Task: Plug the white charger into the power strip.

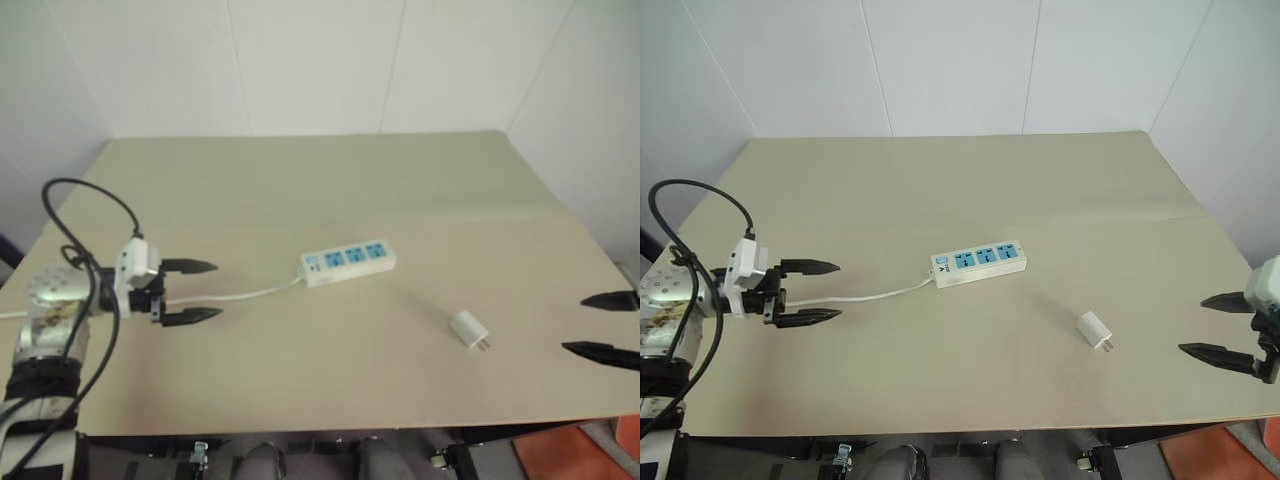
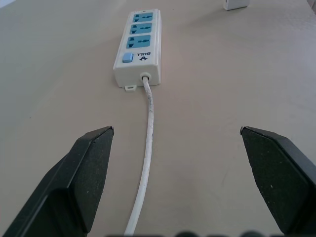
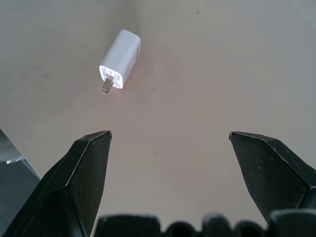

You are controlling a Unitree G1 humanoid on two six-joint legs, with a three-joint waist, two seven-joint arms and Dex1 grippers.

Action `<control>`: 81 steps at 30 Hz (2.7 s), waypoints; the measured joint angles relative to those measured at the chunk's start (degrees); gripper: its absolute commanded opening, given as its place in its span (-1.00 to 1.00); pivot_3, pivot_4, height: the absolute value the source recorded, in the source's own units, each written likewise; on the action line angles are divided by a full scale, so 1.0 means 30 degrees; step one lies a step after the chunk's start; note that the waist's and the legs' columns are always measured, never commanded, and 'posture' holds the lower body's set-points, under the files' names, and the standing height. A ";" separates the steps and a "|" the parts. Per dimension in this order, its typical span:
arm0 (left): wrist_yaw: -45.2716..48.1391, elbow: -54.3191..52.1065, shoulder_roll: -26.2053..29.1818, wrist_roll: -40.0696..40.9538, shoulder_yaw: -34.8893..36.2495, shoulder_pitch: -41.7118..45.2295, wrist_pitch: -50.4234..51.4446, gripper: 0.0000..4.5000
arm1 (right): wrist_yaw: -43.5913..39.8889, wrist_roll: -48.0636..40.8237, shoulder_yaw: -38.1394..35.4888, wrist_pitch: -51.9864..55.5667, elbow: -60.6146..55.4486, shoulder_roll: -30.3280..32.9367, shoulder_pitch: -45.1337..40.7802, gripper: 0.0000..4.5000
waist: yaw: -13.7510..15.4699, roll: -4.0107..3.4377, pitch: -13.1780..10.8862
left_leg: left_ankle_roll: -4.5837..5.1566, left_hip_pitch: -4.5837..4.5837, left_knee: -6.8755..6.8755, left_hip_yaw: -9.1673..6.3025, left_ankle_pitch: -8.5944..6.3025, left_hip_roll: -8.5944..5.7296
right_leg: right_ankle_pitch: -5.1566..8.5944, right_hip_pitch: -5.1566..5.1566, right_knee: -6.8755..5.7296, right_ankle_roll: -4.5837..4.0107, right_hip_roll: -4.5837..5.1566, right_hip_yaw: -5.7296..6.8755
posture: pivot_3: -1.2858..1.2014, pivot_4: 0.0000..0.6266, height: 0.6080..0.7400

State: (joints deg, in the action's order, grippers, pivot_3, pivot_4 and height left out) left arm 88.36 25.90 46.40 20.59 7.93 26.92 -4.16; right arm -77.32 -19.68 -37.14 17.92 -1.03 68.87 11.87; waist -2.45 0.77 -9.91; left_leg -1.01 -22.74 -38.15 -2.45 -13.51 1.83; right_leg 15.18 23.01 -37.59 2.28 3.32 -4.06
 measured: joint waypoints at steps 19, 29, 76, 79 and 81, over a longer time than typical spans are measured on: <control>-0.0497 0.1024 -0.0396 -0.0316 -0.0241 0.0849 -0.0762 0.99 | 0.0309 0.0166 -0.0751 0.0317 -0.0894 -0.0377 0.0749 1.00 | 0.0023 0.0006 -0.0002 | 0.0000 0.0000 0.0000 0.0000 0.0000 -0.0002 | 0.0000 -0.0003 0.0000 0.0000 0.0001 0.0001 | 0.03 -0.52 1.00; -0.2272 0.7927 -0.4302 -0.2971 -0.2138 0.5005 -0.4804 0.99 | 0.1826 -0.0001 0.0182 0.1459 -0.2704 -0.0982 -0.0475 1.00 | 0.0179 0.0048 -0.0007 | 0.0000 0.0005 -0.0026 -0.0018 0.0000 -0.0028 | -0.0001 -0.0037 -0.0001 0.0002 0.0003 0.0010 | 0.03 -0.52 1.00; -0.4242 -0.7180 -0.1986 -0.1987 -0.2649 -0.5366 0.3298 -0.98 | 0.8818 -0.2133 0.4796 0.6829 -1.0284 -0.4508 -0.2780 1.00 | 0.0217 0.0147 0.0052 | -0.0005 0.0195 0.0065 -0.0036 -0.0003 -0.0006 | 0.0034 -0.0233 0.0049 0.0034 0.0027 0.0018 | 0.03 -0.52 1.00; -0.5809 -0.9012 -0.1853 -0.1886 -0.2309 -0.6236 0.4712 -0.86 | 0.8951 -0.2070 0.5431 0.6580 -0.9801 -0.4563 -0.3491 1.00 | 0.0405 0.0145 0.0052 | -0.0005 0.0207 0.0065 -0.0030 -0.0003 0.0000 | 0.0104 -0.0243 0.0076 0.0153 0.0019 0.0019 | 0.03 -0.52 1.00; -0.6272 -0.9114 -0.1909 -0.1752 -0.2296 -0.6329 0.4866 -0.66 | 0.8965 -0.1918 0.5718 0.6400 -0.9414 -0.4578 -0.3739 1.00 | 0.0480 0.0145 0.0052 | -0.0004 0.0198 0.0066 -0.0030 -0.0003 0.0002 | 0.0100 -0.0236 0.0087 0.0145 0.0015 0.0023 | 0.03 -0.52 1.00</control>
State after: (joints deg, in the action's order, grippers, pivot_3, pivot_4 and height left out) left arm 69.54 -1.44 40.67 15.34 1.05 7.94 10.43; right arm -50.43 -25.43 -19.98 37.13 -29.27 55.14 0.66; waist -1.01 1.20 -9.75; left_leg -1.02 -22.14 -37.95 -2.54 -13.52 1.84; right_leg 15.48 22.30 -37.33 2.72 3.36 -3.99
